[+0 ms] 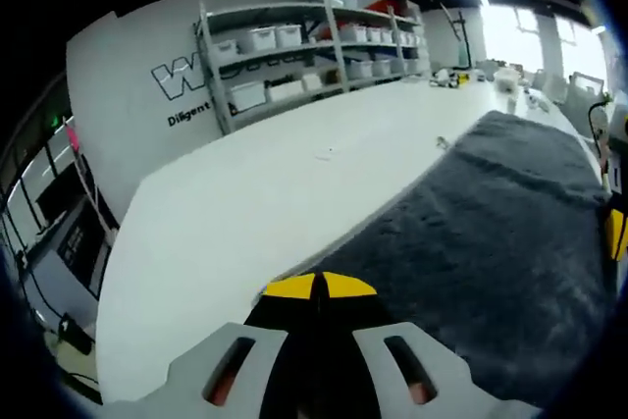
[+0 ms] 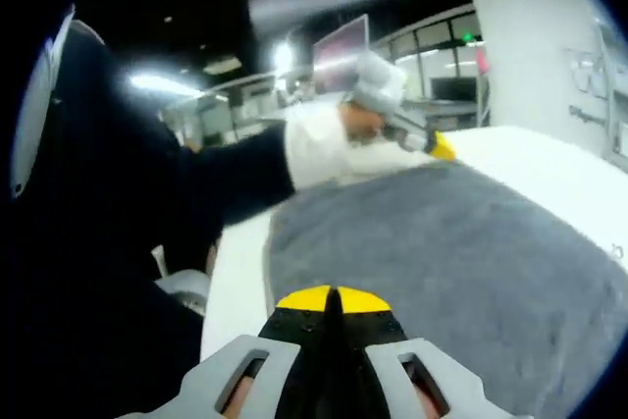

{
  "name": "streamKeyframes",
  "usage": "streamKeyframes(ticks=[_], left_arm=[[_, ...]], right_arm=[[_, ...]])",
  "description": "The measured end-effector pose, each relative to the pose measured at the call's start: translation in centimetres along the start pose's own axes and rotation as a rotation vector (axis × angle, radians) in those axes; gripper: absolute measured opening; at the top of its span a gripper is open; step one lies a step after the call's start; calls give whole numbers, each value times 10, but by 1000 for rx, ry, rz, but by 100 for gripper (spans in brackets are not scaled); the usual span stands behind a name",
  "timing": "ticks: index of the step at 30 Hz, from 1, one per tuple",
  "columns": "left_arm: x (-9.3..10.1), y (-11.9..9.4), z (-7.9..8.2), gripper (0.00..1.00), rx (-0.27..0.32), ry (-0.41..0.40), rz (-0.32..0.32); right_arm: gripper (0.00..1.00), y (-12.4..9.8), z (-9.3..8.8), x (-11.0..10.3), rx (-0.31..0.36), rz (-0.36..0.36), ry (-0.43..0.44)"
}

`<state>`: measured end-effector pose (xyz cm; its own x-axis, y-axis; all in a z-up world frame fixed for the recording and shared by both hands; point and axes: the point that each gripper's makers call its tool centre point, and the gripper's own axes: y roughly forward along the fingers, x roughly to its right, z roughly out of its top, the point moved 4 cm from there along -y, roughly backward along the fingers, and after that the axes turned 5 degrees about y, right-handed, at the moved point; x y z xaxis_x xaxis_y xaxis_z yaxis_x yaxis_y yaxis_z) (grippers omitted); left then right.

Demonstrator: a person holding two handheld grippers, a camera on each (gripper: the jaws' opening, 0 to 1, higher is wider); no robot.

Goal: Open the folded towel by lifting each exposed corner and separating the folded layers until the towel lies flat within the target outline without major curled edges

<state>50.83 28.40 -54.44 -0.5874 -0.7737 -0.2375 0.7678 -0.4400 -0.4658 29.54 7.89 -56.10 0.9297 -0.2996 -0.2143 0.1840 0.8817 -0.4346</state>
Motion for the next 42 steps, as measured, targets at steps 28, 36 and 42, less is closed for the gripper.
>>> streamKeyframes(ticks=[28,36,42], left_arm=[[49,36,-6,1,-108,56,-7],[83,11,16,1,-31,15,-65],[113,14,20,1,-8,74,-133]], right_arm=[[0,-8,-32,-21,-48,22,-59],[0,-75,-28,17,19,-140,30],[0,-115,-50,40,2,-228,91]])
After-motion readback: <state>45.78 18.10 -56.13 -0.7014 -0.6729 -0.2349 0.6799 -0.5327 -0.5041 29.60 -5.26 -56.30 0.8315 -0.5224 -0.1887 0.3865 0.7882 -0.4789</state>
